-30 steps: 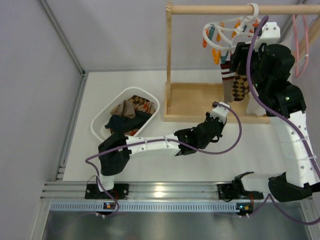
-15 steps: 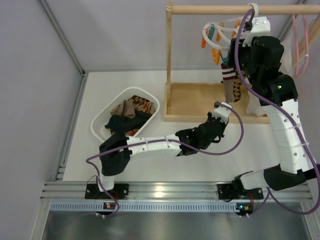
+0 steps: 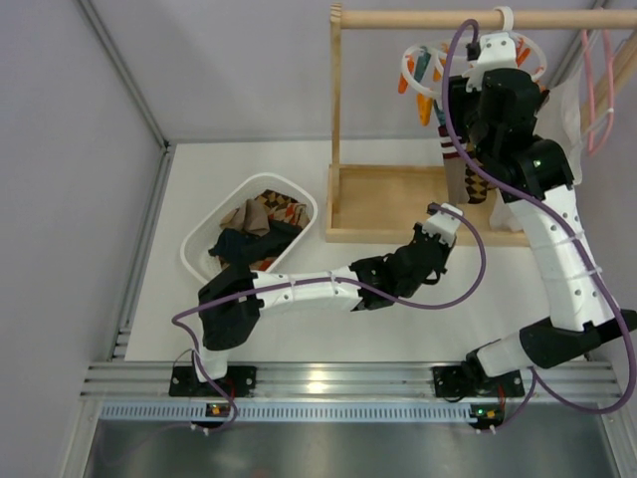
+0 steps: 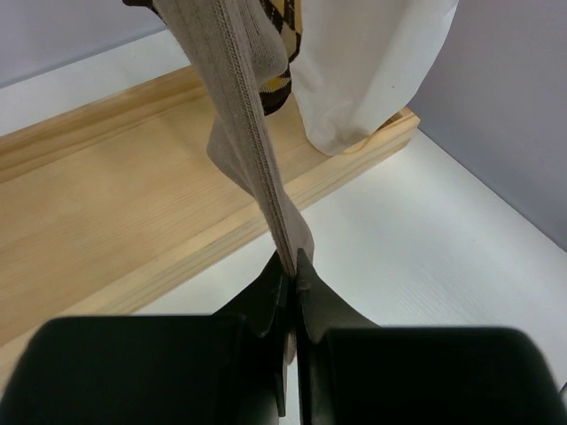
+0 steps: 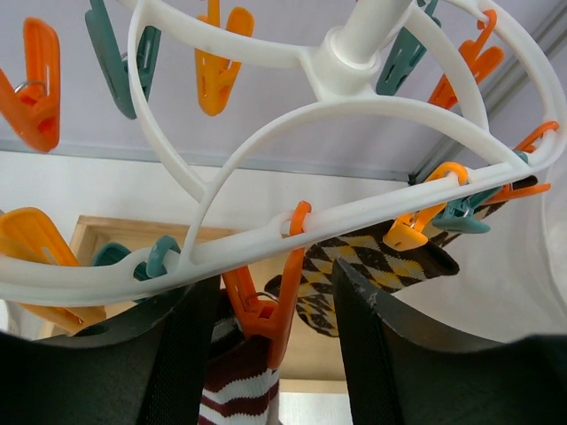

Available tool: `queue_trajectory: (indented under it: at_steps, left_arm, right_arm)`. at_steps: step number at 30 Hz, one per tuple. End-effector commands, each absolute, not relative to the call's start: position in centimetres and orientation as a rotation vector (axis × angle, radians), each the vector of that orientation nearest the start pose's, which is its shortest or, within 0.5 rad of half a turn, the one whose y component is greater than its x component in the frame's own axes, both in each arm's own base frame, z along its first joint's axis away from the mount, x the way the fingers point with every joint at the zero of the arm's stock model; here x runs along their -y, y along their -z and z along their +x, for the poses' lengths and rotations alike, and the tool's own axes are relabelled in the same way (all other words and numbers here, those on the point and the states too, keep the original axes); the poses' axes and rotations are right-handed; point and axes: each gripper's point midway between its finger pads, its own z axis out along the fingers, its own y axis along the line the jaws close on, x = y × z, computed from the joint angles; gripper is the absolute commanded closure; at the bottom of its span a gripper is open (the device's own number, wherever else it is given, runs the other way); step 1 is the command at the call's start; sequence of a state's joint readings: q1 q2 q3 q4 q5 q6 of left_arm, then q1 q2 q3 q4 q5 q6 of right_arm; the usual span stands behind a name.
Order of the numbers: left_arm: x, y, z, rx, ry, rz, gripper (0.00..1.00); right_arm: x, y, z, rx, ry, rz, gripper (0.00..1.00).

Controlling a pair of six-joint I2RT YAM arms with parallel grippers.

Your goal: Remove the socks clipped to the hanger

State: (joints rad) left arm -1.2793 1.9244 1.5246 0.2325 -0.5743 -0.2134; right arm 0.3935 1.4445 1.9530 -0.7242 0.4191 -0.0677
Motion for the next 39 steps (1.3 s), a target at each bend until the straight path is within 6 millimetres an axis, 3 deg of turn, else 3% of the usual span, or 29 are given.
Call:
queue_trajectory:
  at_steps: [1,9,18,28,35,39]
  left_arm:
    - [53.7,-26.5,24.8,-1.629,0.65,0.465,1.0]
    - [53.6,-26.4,24.8,-1.632,0.648,0.465,1.0]
    - [53.5,-26.8,24.7,-1.627,0.659,0.461,1.0]
    - [53.7,-26.5,24.6,-1.633,0.66,0.463,1.0]
    - [53.5,-26.7,24.7,-1.631,0.658,0.459,1.0]
    - [53.5,-26.5,24.7,-1.634,0.655,0.46,1.0]
  right_arm:
    - [-8.3,-48.2,38.4,-1.688,0.18,-0.075,0.5]
    - [-7.7,-48.5,37.0,-1.642,0.262,0.004,0.53]
    - [-7.0,-48.1,37.7,-1.652,0.349,0.027,0.55]
    - [-7.7,-47.9,38.1,-1.648,0.358,0.025,0.56]
    - [-7.8,-47.8,38.3,-1.646,0.365,0.035,0.68]
    - [-7.8,-47.9,38.2,-1.644,0.363,0.037,0.8]
